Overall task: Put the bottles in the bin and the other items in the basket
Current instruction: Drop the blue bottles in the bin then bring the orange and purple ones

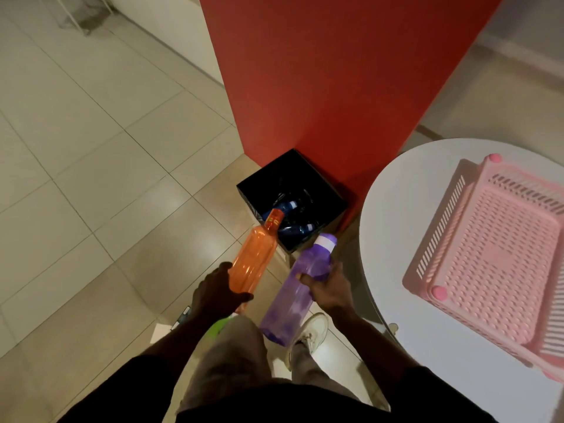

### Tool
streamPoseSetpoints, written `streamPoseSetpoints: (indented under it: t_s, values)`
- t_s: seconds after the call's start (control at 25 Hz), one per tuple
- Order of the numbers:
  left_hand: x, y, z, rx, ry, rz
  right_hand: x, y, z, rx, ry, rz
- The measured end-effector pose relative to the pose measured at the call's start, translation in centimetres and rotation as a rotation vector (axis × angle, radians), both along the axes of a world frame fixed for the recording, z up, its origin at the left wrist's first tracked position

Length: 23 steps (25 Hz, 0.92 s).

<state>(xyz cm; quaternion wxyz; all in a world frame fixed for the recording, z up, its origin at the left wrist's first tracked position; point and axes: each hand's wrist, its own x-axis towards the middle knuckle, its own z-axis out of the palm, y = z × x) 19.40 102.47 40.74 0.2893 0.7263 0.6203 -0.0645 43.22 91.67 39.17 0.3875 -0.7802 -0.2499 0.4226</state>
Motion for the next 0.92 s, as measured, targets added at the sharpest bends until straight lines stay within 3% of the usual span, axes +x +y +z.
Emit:
streamPoseSetpoints:
  t_s: [0.28, 0.44, 0.92]
  values:
    - [5.8, 9.8, -1.7, -0.051, 0.032, -0.047, 3.2, 8.6, -1.1, -0.077, 0.099, -0.16]
    - [9.4, 17.0, -4.1, -0.12, 0.094, -0.197, 5.7, 13.5, -3.1, -0.251, 0.143, -0.349]
    - [17.1, 29.4, -11.6, -0.148, -0.004, -0.428, 11.1, 24.6, -10.7, -0.249, 0.215, -0.418]
